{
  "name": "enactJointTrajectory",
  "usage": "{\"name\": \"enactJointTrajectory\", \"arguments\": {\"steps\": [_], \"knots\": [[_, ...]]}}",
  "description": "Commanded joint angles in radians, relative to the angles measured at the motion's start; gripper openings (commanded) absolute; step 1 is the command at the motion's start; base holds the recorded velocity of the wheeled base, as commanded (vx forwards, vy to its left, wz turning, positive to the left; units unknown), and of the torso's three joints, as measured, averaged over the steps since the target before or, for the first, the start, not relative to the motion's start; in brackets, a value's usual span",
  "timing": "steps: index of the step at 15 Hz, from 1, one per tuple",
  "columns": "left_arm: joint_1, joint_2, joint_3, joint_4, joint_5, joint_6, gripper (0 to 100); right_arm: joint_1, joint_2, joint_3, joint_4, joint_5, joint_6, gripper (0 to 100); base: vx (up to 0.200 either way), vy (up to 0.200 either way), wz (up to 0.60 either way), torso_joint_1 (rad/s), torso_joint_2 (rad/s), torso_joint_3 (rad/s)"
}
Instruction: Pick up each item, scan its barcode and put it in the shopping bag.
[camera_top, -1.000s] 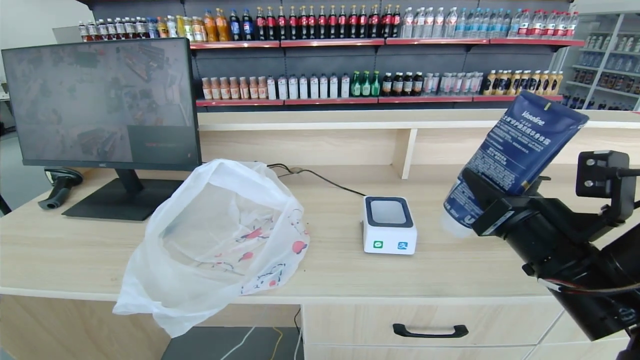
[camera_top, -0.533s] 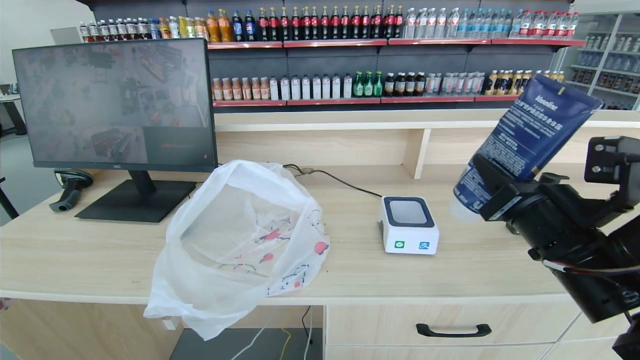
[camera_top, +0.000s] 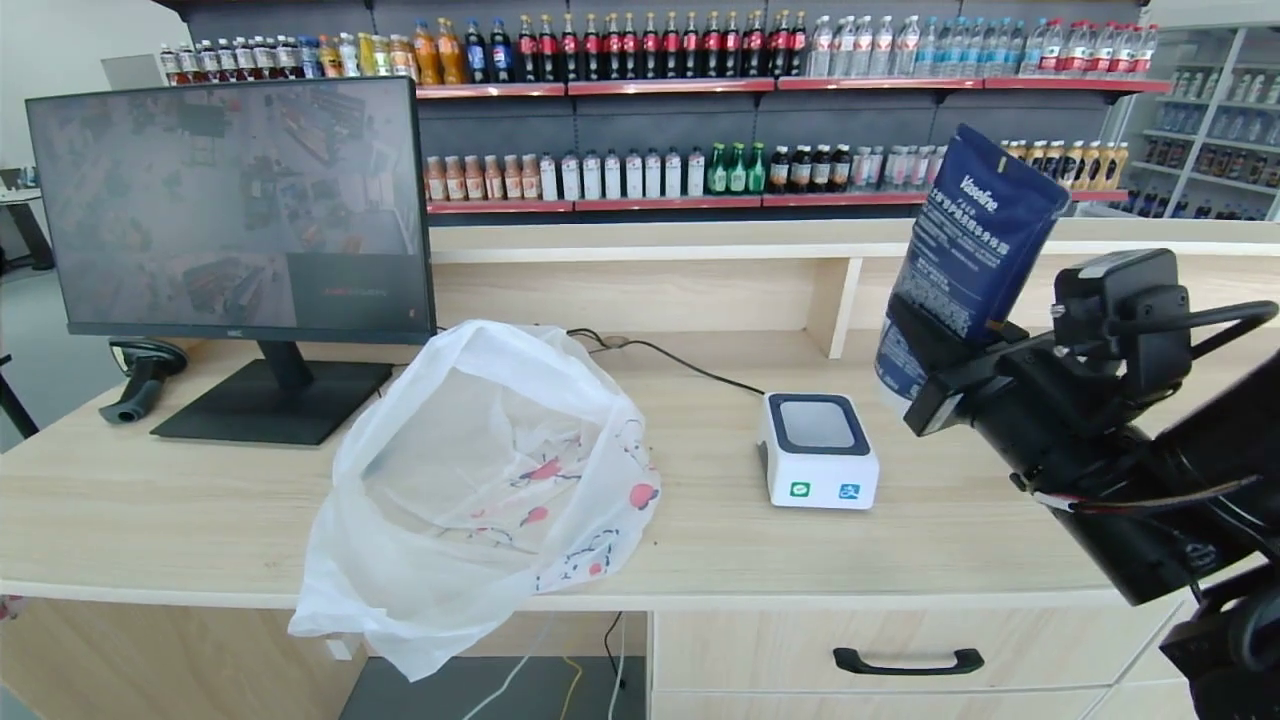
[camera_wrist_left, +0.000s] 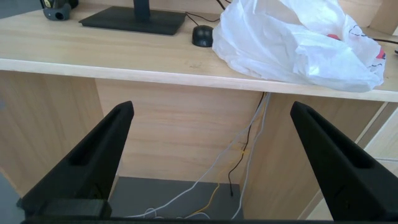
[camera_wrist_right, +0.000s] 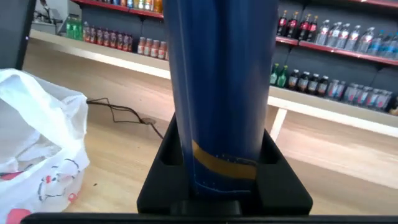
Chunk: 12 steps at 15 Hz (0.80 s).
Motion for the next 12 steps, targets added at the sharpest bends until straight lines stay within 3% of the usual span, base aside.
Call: {"name": "enactJointTrajectory", "arguments": {"steps": [1, 6, 8, 10, 12], "knots": [[0.0, 0.0, 0.0, 0.0, 0.0, 0.0, 100, 0.0, 0.038, -0.031, -0.001, 0.001, -0.052, 0, 0.0, 0.0, 0.0, 0.0, 0.0, 0.0], [0.0, 0.0, 0.0, 0.0, 0.0, 0.0, 100, -0.004, 0.068, -0.032, -0.001, 0.033, -0.267, 0, 0.0, 0.0, 0.0, 0.0, 0.0, 0.0], [0.0, 0.0, 0.0, 0.0, 0.0, 0.0, 100, -0.012, 0.087, -0.051, -0.001, 0.086, -0.327, 0, 0.0, 0.0, 0.0, 0.0, 0.0, 0.0], [0.0, 0.0, 0.0, 0.0, 0.0, 0.001, 100, -0.076, 0.098, -0.058, -0.001, 0.224, -0.392, 0, 0.0, 0.0, 0.0, 0.0, 0.0, 0.0], [0.0, 0.0, 0.0, 0.0, 0.0, 0.001, 100, -0.119, 0.098, -0.055, -0.001, 0.286, -0.42, 0, 0.0, 0.0, 0.0, 0.0, 0.0, 0.0]]}}
